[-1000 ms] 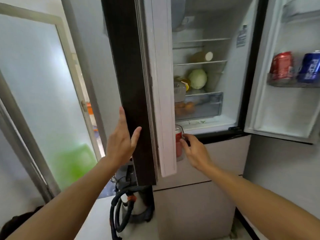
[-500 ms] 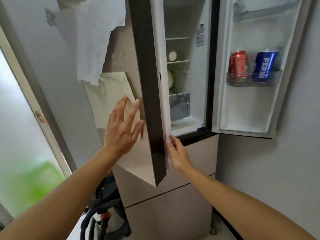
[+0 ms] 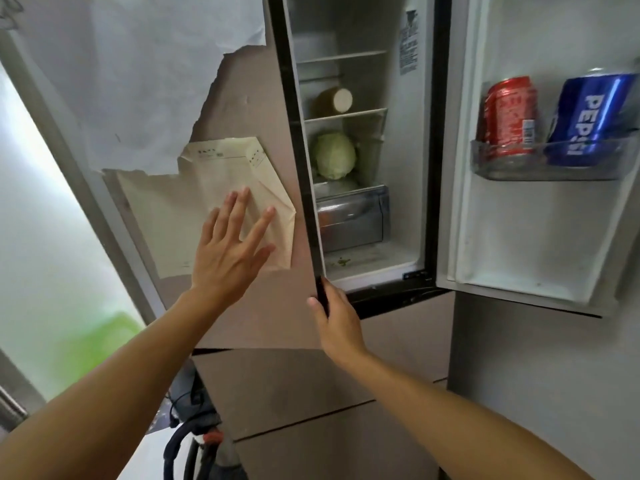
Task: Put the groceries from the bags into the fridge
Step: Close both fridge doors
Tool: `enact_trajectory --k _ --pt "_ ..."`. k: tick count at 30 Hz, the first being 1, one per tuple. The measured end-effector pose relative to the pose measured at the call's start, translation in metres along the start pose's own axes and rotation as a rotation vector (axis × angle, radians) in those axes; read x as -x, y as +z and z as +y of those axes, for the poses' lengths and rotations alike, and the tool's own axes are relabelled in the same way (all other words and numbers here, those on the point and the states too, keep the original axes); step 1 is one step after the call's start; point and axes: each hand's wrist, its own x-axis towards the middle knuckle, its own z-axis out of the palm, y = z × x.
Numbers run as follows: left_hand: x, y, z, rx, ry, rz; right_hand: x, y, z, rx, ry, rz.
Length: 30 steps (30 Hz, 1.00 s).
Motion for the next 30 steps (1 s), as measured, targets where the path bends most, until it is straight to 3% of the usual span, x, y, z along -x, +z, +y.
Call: enact_trajectory --k 4,8,14,21,30 --pt "-0.015 0.020 -0.001 -0.069 0.027 -0.038 -0.028 -0.003 0.002 0.178 -0.065 0.080" --pt "-0.020 0.038 -0.005 -0.104 0.048 -0.014 -0.041 0.010 0.008 0.468 -0.270 0.151" --pt "-0.021 0.061 -0.017 -0.093 0.106 0.102 -0.046 0.016 0.022 0.475 -0.418 0.192" --pt "-0.030 0.085 -0.023 -0.069 0.153 0.263 -0.063 0.018 0.023 0.530 -0.385 0.182" --pt "-0.039 0.100 -0.024 -0.100 0.159 0.339 -0.082 0.030 0.024 0.683 -0.253 0.147"
